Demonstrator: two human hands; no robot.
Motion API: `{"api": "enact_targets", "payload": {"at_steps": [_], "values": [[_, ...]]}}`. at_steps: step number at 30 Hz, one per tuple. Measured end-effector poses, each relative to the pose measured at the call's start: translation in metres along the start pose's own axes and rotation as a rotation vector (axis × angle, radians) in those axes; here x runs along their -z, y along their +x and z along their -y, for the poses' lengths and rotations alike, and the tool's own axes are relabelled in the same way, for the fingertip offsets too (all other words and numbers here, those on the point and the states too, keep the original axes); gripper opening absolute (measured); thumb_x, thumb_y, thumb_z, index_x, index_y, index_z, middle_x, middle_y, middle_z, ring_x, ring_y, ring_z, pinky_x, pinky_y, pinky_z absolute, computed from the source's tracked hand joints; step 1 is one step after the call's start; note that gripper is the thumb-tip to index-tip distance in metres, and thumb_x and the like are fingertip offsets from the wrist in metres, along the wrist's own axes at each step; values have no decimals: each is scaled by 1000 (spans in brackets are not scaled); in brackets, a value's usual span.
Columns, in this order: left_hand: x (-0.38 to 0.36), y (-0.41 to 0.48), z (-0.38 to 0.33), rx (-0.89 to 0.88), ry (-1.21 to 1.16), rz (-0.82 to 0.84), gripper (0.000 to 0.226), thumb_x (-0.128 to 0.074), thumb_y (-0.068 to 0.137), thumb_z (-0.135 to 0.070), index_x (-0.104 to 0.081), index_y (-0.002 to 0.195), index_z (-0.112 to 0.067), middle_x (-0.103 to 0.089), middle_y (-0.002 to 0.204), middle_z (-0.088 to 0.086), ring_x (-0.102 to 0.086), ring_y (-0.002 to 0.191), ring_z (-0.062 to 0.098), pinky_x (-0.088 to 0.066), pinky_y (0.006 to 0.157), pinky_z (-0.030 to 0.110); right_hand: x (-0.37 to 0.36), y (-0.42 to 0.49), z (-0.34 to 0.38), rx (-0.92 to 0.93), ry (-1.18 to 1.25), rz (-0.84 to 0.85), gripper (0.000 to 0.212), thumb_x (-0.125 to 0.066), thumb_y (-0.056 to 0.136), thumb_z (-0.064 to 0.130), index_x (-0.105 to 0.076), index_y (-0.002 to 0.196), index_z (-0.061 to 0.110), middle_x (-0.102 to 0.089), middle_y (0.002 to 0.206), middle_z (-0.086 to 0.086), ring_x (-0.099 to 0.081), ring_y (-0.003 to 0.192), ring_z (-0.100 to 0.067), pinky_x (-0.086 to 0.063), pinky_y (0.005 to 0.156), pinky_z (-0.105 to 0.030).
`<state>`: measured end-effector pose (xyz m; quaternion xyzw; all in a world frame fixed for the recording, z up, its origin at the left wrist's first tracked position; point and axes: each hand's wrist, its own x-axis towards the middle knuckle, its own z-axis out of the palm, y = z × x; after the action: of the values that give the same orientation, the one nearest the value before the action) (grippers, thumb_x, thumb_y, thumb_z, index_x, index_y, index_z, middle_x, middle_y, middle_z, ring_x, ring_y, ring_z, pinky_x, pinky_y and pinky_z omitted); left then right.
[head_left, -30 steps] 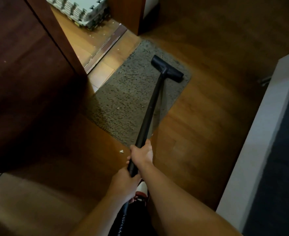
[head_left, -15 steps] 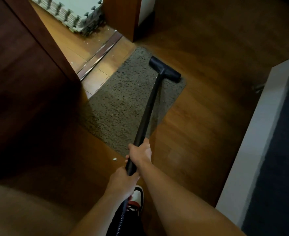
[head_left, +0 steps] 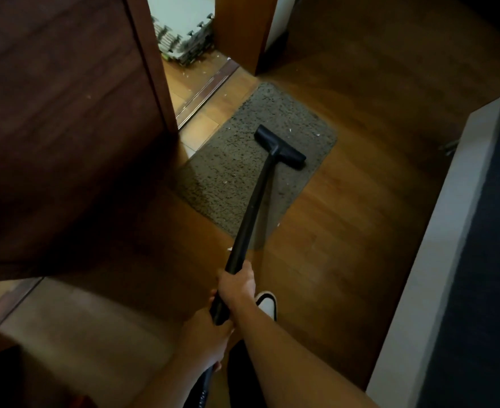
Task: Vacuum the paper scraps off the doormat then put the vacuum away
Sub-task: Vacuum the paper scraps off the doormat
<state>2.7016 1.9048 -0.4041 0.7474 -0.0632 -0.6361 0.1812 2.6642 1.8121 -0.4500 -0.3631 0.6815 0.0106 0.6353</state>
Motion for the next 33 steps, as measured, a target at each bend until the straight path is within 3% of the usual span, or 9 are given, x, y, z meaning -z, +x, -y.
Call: {"api": "enact_targets", "payload": {"at_steps": [7,11,14,16,20,24,29,33], "values": [[26,-38,73,-93,122,-65,20,-58,97,-34,-55,85,-18,-53,58,-5,-49,44,8,-39,48,21,-49,-53,-55,21,-22,21,28,-59,96,13,-44,118,17,-62,86,-11,-61,52,-14,-54,48,-27],[28,-49,99,-27,129,-91,25,-59,97,-29,-48,81,-13,-45,46,-6,-38,26,7,-30,33,17,-68,-67,-79,0,-43,11,35,-62,89,19,-44,119,24,-66,102,-19,-67,66,-26,-64,58,-46],[26,-49,105,-46,144,-117,23,-58,96,-24,-48,78,-14,-46,48,-4,-40,24,8,-28,31,15,-70,-68,-85,5,-17,14,37,-62,88,19,-45,120,23,-67,102,-21,-67,67,-26,-62,56,-40],[26,-44,104,-85,168,-118,19,-57,96,-26,-51,82,-16,-52,50,-1,-46,28,6,-30,32,14,-65,-65,-82,12,17,10,35,-62,89,15,-47,120,19,-67,86,-16,-65,56,-21,-58,51,-34],[23,-33,84,-152,155,-69,13,-57,97,-30,-54,89,-21,-59,57,-1,-50,32,5,-37,34,17,-49,-48,-68,22,98,11,30,-61,94,8,-48,121,13,-59,66,-9,-57,42,-14,-52,46,-29],[13,-16,48,-137,89,-37,18,-58,96,-27,-59,91,-10,-58,57,1,-52,34,13,-41,37,22,-27,-26,-42,27,119,0,28,-61,96,6,-49,120,12,-59,70,-9,-56,41,-12,-51,43,-27],[-14,5,-4,-121,118,-38,20,-61,94,-32,-59,85,-14,-58,60,-2,-52,42,12,-44,45,26,11,9,-6,15,110,-6,26,-61,96,7,-48,117,14,-59,78,-10,-58,46,-13,-52,46,-28],[-40,34,-48,-98,104,-41,18,-60,92,-31,-63,79,-18,-61,62,1,-56,51,19,-46,52,32,49,42,26,4,103,-25,41,-62,95,7,-45,132,12,-60,77,-12,-58,47,-15,-51,46,-28]]}}
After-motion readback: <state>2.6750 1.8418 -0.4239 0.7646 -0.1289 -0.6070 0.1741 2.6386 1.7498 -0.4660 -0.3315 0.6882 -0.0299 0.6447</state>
